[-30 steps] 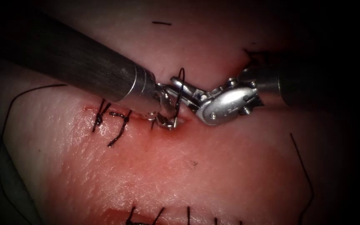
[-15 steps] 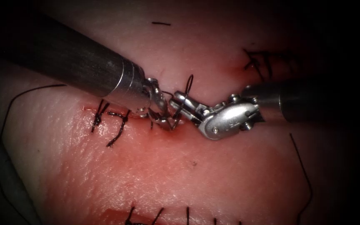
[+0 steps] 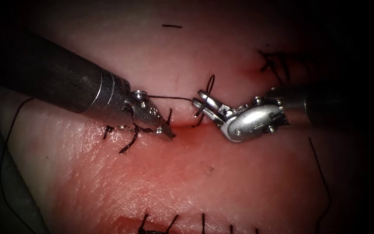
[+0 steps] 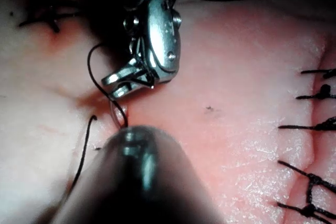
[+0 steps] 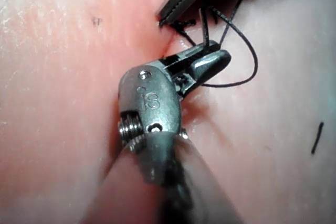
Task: Wound Closure
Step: Use the right gripper to throw the needle through the bottom of the wound
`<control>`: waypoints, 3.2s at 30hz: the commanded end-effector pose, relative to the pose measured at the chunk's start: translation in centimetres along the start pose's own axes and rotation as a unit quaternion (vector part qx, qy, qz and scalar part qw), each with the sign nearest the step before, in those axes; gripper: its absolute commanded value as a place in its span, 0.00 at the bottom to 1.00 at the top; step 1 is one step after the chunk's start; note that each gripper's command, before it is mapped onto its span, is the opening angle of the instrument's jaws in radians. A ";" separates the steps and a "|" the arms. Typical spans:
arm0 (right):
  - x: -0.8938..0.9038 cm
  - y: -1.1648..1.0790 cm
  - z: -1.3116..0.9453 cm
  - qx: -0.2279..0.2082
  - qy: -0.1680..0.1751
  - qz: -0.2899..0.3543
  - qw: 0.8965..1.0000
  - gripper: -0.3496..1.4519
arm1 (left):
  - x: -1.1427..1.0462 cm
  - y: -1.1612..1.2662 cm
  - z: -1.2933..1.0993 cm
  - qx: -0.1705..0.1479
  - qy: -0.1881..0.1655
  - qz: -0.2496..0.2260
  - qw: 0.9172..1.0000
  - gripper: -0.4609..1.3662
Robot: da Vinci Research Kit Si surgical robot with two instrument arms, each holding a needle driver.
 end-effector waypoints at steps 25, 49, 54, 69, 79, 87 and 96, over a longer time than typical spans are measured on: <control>-0.24 0.32 0.22 0.066 0.014 0.130 0.989 0.00 | 0.19 0.41 -0.09 -0.003 0.034 0.010 0.999 0.87; -0.28 0.60 0.39 0.078 0.012 0.180 0.980 0.00 | 0.05 0.52 0.15 0.015 0.091 0.022 0.995 0.06; -0.31 0.63 0.43 0.084 0.010 0.204 0.975 0.00 | 0.03 0.58 0.21 0.012 0.094 0.025 0.995 0.06; -0.30 0.68 0.59 0.126 -0.006 0.261 0.957 0.00 | -0.13 0.55 0.45 0.007 0.100 0.024 0.995 0.06; -0.45 0.76 0.73 0.175 -0.003 0.281 0.943 0.00 | -0.25 0.56 0.44 0.004 0.100 0.027 0.995 0.06; -0.45 0.69 0.84 0.218 0.014 0.288 0.932 0.00 | -0.30 0.56 0.42 0.003 0.100 0.025 0.995 0.06; -0.53 0.73 0.95 0.251 0.023 0.311 0.916 0.00 | -0.32 0.58 0.44 0.004 0.099 0.027 0.995 0.06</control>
